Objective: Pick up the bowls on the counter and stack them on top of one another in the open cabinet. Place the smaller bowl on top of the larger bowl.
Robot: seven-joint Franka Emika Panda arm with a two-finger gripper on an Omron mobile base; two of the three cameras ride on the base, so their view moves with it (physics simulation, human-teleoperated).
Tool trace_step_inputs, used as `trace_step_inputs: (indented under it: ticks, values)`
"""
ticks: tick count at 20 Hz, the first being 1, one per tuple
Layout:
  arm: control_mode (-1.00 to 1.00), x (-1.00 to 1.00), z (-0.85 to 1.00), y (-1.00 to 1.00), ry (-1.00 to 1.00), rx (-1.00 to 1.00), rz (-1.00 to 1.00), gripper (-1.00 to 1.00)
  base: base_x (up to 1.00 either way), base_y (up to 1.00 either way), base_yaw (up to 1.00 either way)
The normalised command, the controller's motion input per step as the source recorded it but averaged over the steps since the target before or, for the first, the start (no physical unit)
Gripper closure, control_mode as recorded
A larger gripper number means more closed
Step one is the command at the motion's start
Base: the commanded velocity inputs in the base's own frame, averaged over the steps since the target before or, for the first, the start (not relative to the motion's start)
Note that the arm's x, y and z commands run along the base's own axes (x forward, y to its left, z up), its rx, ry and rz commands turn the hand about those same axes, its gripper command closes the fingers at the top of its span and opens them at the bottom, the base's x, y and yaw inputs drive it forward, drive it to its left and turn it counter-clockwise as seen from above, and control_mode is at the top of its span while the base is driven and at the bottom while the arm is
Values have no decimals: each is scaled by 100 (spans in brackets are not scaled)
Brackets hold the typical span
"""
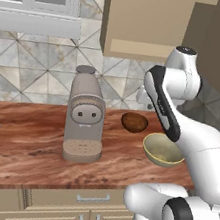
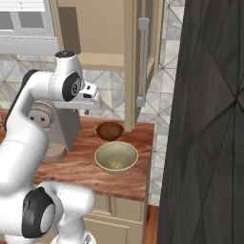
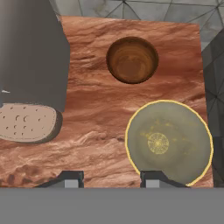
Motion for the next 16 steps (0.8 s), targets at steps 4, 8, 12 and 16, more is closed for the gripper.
trace_step_inputs:
  ticks: [4,8,12,16]
  values:
    - [-100,-1,-3,0,0,0,0,-100,0,0,0]
    - [-100,0,-6,1,0,-1,0,-100,0,0,0]
    - [-100,0,0,0,0,0,0,-100,0,0,0]
    - [-100,0,0,0,0,0,2,-100,0,0,0]
